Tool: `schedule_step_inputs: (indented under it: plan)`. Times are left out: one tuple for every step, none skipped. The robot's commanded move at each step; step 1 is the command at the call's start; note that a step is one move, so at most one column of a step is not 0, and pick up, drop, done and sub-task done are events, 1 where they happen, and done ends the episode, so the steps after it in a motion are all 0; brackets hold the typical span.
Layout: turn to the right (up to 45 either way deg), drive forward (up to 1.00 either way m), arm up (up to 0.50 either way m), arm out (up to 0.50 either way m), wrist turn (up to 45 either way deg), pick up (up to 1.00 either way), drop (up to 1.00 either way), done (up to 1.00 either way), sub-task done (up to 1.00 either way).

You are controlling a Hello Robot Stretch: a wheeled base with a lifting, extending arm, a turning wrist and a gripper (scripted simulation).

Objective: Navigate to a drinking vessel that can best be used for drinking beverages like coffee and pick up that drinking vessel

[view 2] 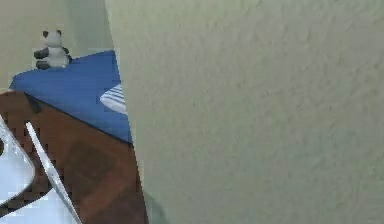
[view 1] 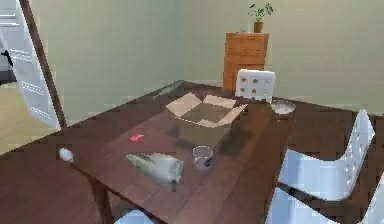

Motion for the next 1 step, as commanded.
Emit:
schedule_step_inputs:
  plan:
    - [-45.0,0.00,0.00,0.00,0.0,0.00,0.00,0.00,0.00]
